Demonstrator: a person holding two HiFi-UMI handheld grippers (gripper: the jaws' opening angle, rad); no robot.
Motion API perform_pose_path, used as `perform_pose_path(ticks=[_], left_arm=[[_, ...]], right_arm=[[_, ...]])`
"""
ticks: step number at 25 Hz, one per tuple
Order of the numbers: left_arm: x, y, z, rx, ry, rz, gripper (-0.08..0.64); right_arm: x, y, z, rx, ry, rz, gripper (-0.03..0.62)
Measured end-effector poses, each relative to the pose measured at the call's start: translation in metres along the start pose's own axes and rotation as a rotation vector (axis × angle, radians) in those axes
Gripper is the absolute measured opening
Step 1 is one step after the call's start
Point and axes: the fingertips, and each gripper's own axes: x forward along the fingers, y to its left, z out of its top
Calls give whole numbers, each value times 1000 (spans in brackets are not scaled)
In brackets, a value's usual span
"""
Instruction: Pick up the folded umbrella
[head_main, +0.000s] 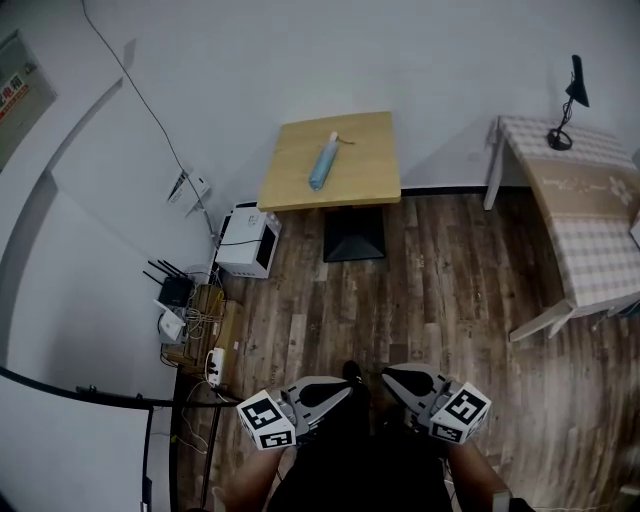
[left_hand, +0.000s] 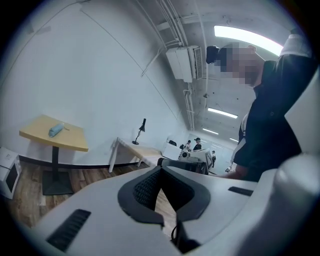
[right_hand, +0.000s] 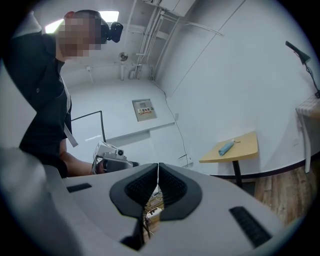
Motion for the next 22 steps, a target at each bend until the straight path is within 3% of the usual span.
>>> perform_pose_path(ticks=[10,19,22], left_arm=[[19,59,18,-25,-37,-42,11],[28,179,76,-42,-130,-65,11],[26,209,99,-33,-146,-104,11]], right_arm=[[30,-48,23,-19,17,-40,20],[112,-115,65,-80,97,-63,20],[149,-129,89,-117,115,-60,20]])
